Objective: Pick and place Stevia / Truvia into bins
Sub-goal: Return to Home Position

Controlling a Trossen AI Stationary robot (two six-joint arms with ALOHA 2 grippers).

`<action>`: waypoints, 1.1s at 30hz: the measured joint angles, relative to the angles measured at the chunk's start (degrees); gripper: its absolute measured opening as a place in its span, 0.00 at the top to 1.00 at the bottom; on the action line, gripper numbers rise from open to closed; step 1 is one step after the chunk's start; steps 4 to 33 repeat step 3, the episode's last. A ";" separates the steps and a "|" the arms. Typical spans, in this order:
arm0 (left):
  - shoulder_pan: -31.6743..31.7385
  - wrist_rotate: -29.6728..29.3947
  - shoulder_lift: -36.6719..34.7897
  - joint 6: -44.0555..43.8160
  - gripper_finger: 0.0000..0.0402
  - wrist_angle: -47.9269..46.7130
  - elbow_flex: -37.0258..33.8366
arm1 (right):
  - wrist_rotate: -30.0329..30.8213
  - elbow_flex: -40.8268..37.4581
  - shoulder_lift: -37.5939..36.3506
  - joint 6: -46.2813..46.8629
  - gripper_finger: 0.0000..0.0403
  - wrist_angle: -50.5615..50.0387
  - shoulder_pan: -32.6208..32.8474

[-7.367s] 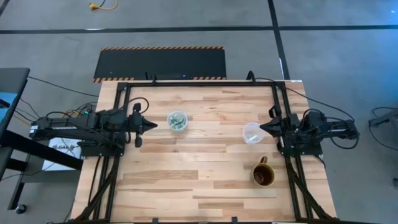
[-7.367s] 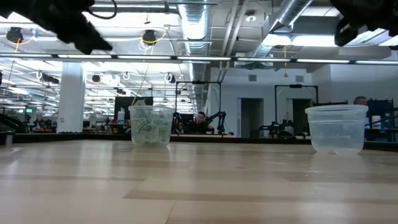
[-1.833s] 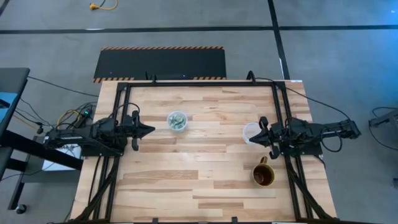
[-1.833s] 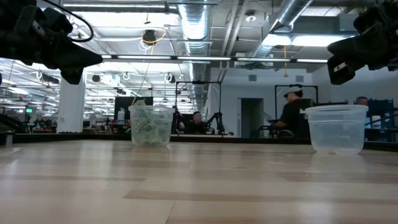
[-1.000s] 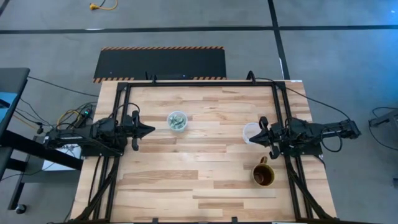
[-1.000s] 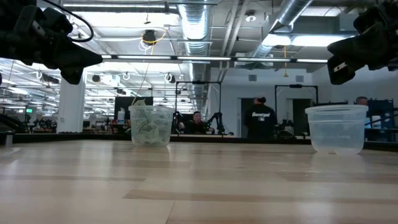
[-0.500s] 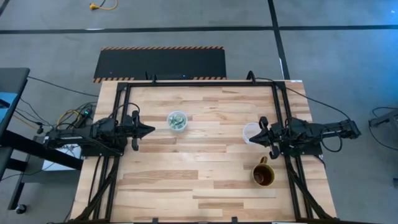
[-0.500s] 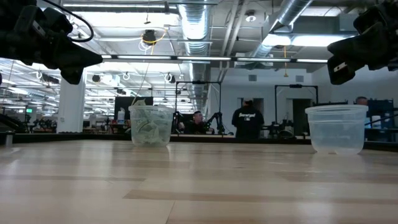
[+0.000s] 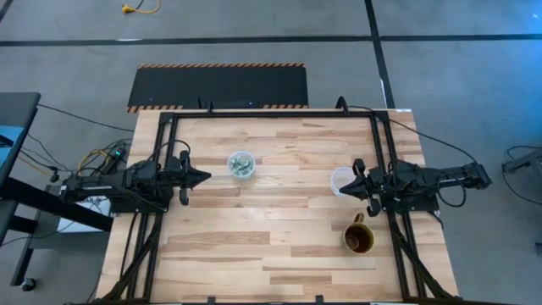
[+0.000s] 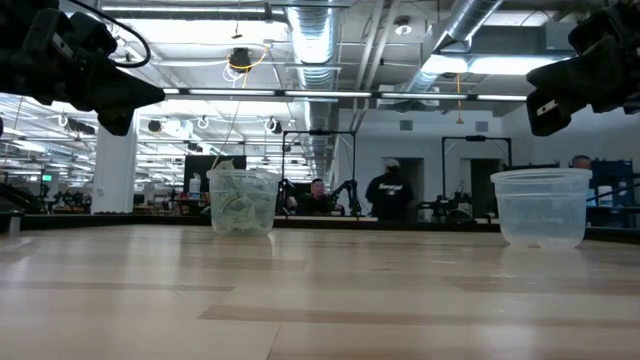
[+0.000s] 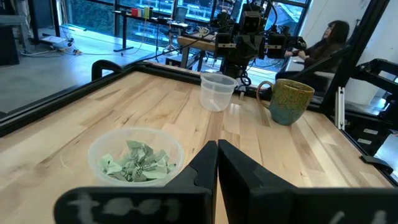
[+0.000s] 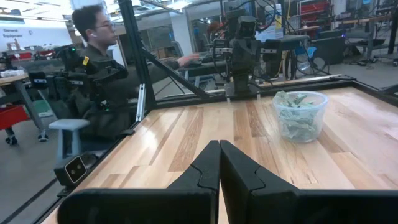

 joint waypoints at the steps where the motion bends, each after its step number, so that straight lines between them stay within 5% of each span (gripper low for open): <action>1: -0.01 0.00 -0.02 0.00 1.00 0.00 0.00 | -0.01 0.00 0.00 0.00 1.00 0.01 0.01; 33: 0.00 0.00 -0.01 0.00 1.00 0.00 0.00 | 0.00 0.00 0.00 -0.02 1.00 0.01 0.01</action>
